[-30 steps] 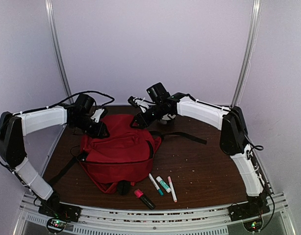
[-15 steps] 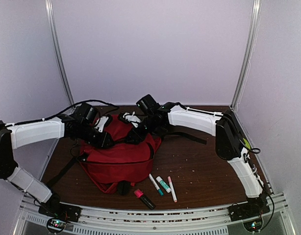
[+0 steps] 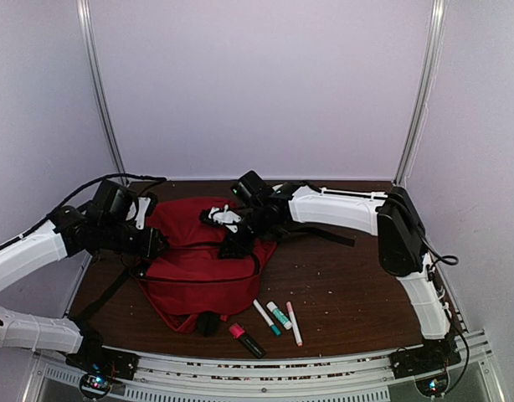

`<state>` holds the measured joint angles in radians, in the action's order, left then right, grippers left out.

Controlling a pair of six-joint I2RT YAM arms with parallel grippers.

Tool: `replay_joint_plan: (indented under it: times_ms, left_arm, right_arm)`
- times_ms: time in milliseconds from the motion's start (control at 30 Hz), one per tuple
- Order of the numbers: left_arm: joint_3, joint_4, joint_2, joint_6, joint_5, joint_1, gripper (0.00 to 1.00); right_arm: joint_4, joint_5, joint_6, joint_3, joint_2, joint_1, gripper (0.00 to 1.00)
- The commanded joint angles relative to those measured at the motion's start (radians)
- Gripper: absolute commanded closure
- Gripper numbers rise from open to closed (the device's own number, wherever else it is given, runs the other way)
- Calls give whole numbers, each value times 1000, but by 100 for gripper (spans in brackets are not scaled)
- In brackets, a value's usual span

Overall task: Pack the student bag
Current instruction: Pick up the lower front pocket of the student bag.

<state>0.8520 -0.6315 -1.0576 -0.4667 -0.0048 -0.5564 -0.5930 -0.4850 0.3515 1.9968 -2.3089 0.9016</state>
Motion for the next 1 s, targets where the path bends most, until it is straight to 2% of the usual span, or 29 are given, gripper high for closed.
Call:
replay_joint_plan:
  times_ms: [0, 167, 333, 433, 500, 733, 967]
  left_arm:
    - [53, -57, 31, 76, -99, 1, 55]
    - [137, -14, -41, 262, -93, 1, 56]
    - [257, -22, -222, 399, -18, 6, 60]
    - [313, -17, -297, 474, 75, -1, 56]
    - [319, 2, -320, 508, 62, -7, 52]
    - [328, 12, -402, 638, 53, -25, 49]
    - [337, 42, -453, 653, -65, -39, 51]
  right_arm:
    - [-54, -31, 5, -9, 91, 7, 49]
    - [-58, -101, -35, -7, 146, -24, 48]
    - [-50, -110, -64, -17, 164, -48, 48]
    - [-51, -113, -81, -37, 174, -62, 48]
    - [-53, -110, -85, -61, 194, -73, 48]
    - [-91, -99, -44, -263, 336, -135, 48]
    - [-167, 2, 39, -516, 481, -143, 46]
